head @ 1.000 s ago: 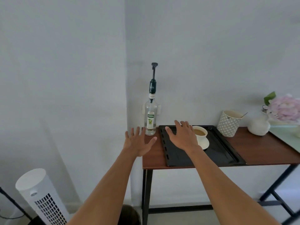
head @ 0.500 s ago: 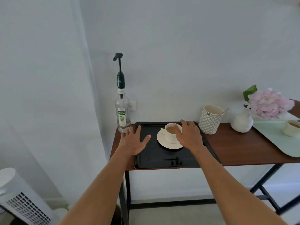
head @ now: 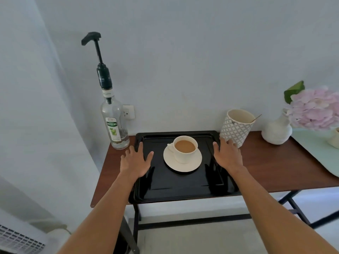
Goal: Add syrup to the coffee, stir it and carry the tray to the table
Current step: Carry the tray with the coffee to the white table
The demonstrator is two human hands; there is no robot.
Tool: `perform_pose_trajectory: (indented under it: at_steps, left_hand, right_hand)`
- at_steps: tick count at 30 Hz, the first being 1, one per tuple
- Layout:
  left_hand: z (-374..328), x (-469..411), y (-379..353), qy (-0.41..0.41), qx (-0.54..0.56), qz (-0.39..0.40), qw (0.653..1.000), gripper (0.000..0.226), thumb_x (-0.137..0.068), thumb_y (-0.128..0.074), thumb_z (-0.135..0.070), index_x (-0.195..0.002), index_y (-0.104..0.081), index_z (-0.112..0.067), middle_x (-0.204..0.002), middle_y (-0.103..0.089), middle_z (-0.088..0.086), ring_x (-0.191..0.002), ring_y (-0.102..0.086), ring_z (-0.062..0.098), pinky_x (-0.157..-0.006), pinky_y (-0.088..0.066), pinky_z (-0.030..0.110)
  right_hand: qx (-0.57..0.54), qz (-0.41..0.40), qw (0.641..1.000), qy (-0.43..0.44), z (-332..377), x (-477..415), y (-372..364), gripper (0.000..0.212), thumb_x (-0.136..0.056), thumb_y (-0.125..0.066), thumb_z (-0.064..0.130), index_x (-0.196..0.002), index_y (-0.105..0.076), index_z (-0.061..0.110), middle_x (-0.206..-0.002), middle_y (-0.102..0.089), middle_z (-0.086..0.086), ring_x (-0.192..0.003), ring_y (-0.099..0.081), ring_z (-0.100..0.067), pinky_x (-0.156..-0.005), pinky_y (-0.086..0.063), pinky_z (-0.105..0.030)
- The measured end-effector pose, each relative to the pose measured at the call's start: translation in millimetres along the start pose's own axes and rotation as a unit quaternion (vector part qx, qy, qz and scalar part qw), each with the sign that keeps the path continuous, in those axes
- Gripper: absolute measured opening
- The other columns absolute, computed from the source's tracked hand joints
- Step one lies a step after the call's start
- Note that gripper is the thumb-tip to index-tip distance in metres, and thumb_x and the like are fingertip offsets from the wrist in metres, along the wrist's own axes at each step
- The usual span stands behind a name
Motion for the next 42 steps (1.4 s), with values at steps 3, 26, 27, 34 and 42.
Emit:
perform_pose_trajectory:
  at_steps: [3,26,27,34,42]
  left_hand:
    - [3.8,3.9,-7.2,0.012,-0.003,-0.041,0.999,0.071,-0.1,-0.033,-0.055,-0.157,-0.02,-0.015,-0.149,-0.041,0.021,-0.134,-0.042,0.036,-0.105,-0.039,0.046]
    - [1.7,16.9,-15.6,0.108,-0.009,-0.117,0.987,0.054,-0.106,-0.033,-0.036,-0.158,-0.024,-0.024,-0.102,-0.063,0.019,-0.082,-0.068,0.035,-0.059,-0.042,0.036]
    - [2.7,16.8,-16.3,0.107,-0.002,-0.121,0.987,0.054,-0.106,-0.034,-0.036,-0.158,-0.025,-0.024,-0.1,-0.064,0.019,-0.082,-0.068,0.035,-0.06,-0.043,0.037]
    - [6.2,15.5,-17.3,0.09,0.065,-0.147,0.983,0.052,-0.104,-0.04,-0.031,-0.155,-0.034,-0.021,-0.089,-0.067,0.022,-0.081,-0.067,0.04,-0.065,-0.048,0.043]
    - [6.2,20.9,-12.7,0.083,0.107,-0.156,0.979,0.05,-0.104,-0.041,-0.028,-0.153,-0.037,-0.02,-0.088,-0.07,0.02,-0.083,-0.067,0.04,-0.068,-0.05,0.044]
  right_hand:
    - [0.028,0.01,1.0,-0.001,-15.8,-2.0,-9.4,0.051,-0.108,-0.039,0.039,-0.148,-0.044,0.009,-0.141,-0.049,-0.027,-0.133,-0.044,-0.044,-0.107,-0.039,-0.052]
    - [-0.006,0.002,0.999,0.051,-43.5,-5.2,-31.0,0.057,-0.108,-0.043,0.032,-0.16,-0.028,0.016,-0.096,-0.068,-0.015,-0.088,-0.067,-0.032,-0.066,-0.043,-0.035]
    - [-0.015,0.003,0.999,0.051,-44.1,-6.7,-30.7,0.056,-0.108,-0.044,0.031,-0.16,-0.029,0.016,-0.096,-0.069,-0.016,-0.088,-0.067,-0.033,-0.067,-0.044,-0.036]
    - [-0.058,0.017,0.997,0.057,-44.8,-8.7,-28.7,0.053,-0.108,-0.044,0.024,-0.159,-0.032,0.014,-0.102,-0.07,-0.022,-0.097,-0.066,-0.039,-0.082,-0.056,-0.049]
    - [-0.072,0.008,0.996,0.044,-46.5,-6.5,-26.2,0.053,-0.107,-0.046,0.023,-0.158,-0.035,0.016,-0.102,-0.071,-0.019,-0.098,-0.066,-0.038,-0.075,-0.051,-0.045]
Point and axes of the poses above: each hand's wrist, its own x-axis away from the middle knuckle, its own y-axis out of the back of the hand, z = x × y, the point moved 6 cm from there along -x, towards the middle knuckle
